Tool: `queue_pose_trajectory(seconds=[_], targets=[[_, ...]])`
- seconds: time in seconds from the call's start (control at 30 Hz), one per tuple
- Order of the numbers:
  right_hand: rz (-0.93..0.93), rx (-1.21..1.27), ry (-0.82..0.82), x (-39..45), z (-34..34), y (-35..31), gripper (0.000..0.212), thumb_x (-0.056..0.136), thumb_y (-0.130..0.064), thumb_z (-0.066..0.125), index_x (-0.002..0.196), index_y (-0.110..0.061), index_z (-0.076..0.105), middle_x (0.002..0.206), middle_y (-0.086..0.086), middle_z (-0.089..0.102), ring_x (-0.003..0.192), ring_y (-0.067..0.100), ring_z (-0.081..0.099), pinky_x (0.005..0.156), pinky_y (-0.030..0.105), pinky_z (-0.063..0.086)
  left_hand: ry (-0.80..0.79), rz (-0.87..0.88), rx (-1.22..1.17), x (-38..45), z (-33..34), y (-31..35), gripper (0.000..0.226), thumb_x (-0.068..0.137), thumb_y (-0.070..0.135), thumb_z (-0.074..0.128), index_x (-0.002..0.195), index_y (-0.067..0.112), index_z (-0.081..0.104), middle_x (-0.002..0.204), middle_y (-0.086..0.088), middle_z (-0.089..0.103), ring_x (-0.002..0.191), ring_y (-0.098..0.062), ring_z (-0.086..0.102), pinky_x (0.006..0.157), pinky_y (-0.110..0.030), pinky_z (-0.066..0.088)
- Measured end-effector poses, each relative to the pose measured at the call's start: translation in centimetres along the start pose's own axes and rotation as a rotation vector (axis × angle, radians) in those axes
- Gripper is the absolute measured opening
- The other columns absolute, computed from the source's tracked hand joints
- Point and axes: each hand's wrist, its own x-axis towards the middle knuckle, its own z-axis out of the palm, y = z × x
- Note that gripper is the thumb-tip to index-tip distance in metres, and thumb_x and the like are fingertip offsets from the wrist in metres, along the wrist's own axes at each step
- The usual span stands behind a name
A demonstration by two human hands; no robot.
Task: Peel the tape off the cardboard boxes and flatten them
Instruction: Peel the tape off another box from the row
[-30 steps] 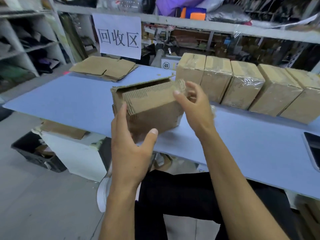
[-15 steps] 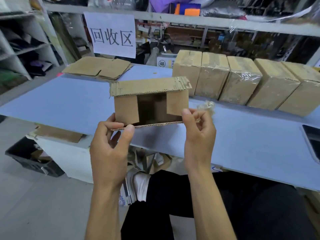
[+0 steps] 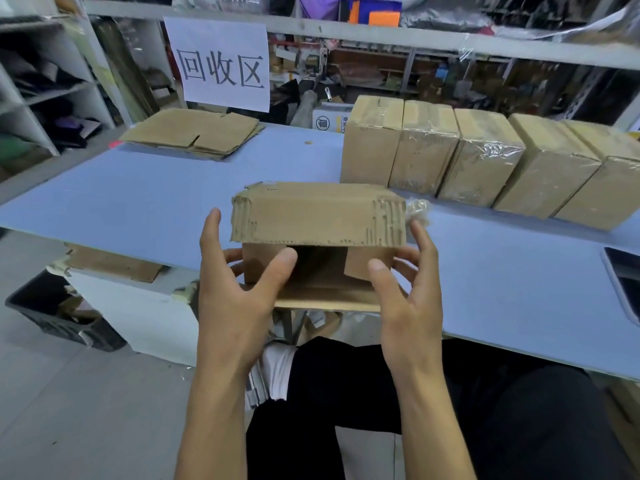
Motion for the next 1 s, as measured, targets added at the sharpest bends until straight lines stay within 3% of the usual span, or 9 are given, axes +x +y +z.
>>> queue_pose_trajectory(seconds=[0.07,0.17,0.23,0.37,0.47,0.57,0.7,0.87,1.0], targets=[[0.049,-0.028,-0.015,-0.1,-0.2,-0.1,0.069,0.082,-0.057,0.058,0.147,-0.044,0.041,0.121,-0.014,0.055,0.108,-0.010,0.053,0.081,0.002,0.041,-0.007,-0.018,0.017,0.0,-0.2,-0.1,0.072,0.072,0.081,0.050,0.137,0.054,0.040,0.116,0.014,0.056,0.111,-0.004,0.055,0.092,-0.028,0.044],[0.103,-0.078,-0.035,-0.4,-0.6,-0.1,0.067,0.072,-0.080,0.054,0.132,-0.050,0.052,0.115,-0.007,0.062,0.099,0.000,0.060,0.081,0.016,0.046,0.050,-0.135,0.016,0.3,-0.4,-0.2,0.062,0.064,0.096,0.029,0.095,0.049,0.055,0.096,0.020,0.058,0.098,-0.010,0.057,0.098,-0.045,0.047],[0.151,-0.100,-0.050,-0.9,-1.0,0.0,0.068,0.066,-0.089,0.049,0.122,-0.050,0.056,0.109,-0.005,0.067,0.093,0.002,0.062,0.078,0.024,0.047,0.073,-0.212,0.012,0.4,-0.7,0.1,0.073,0.062,0.101,0.028,0.088,0.039,0.058,0.097,0.014,0.064,0.096,-0.016,0.060,0.097,-0.049,0.048],[0.186,-0.134,-0.091,-1.5,-1.9,0.1,0.054,0.073,-0.080,0.052,0.119,-0.053,0.059,0.108,-0.009,0.069,0.094,0.005,0.066,0.089,0.040,0.055,0.076,-0.200,0.033,0.3,-1.0,0.3,0.051,0.092,0.062,0.054,0.079,0.013,0.050,0.077,0.003,0.052,0.075,-0.021,0.048,0.065,-0.036,0.036],[0.128,-0.131,-0.119,-1.4,-2.4,-0.5,0.051,0.079,-0.056,0.060,0.129,-0.057,0.053,0.118,-0.013,0.065,0.104,0.002,0.063,0.095,0.038,0.054,0.046,-0.100,0.005,0.7,-1.3,-0.1,0.006,0.096,0.034,0.061,0.093,0.029,0.062,0.094,0.007,0.066,0.085,-0.016,0.061,0.068,-0.031,0.042],[0.034,-0.060,-0.090,-1.2,-2.9,-1.5,0.057,0.080,-0.038,0.064,0.135,-0.051,0.051,0.124,-0.015,0.062,0.114,0.003,0.061,0.097,0.032,0.052,-0.046,0.025,-0.070,0.9,-1.9,0.2,0.028,0.091,0.023,0.060,0.106,0.047,0.064,0.104,0.005,0.074,0.098,-0.016,0.069,0.083,-0.033,0.051],[-0.060,0.024,-0.015,-1.4,-2.9,-2.7,0.038,0.087,-0.024,0.077,0.120,-0.029,0.057,0.115,-0.021,0.066,0.112,-0.002,0.061,0.090,0.023,0.053,-0.011,0.125,-0.088,0.4,-1.3,1.3,0.019,0.084,0.033,0.061,0.102,0.035,0.066,0.095,0.010,0.073,0.091,-0.012,0.067,0.082,-0.033,0.051],[0.004,-0.024,-0.008,-1.4,-3.6,-2.8,0.075,0.072,-0.058,0.080,0.136,-0.050,0.042,0.107,-0.027,0.059,0.096,-0.004,0.064,0.072,0.015,0.053,0.083,0.155,0.090,0.5,-0.4,2.6,0.043,0.083,0.042,0.076,0.120,0.042,0.056,0.111,0.016,0.066,0.101,0.000,0.062,0.089,-0.032,0.050],[0.085,-0.113,-0.032,-1.1,-4.3,-2.3,0.083,0.068,-0.070,0.065,0.142,-0.064,0.027,0.120,-0.022,0.048,0.084,0.001,0.068,0.072,0.019,0.051,-0.173,0.276,0.358,4.3,1.6,4.1,0.062,0.075,0.042,0.084,0.131,0.042,0.056,0.124,0.015,0.058,0.113,-0.003,0.052,0.100,-0.029,0.042]])
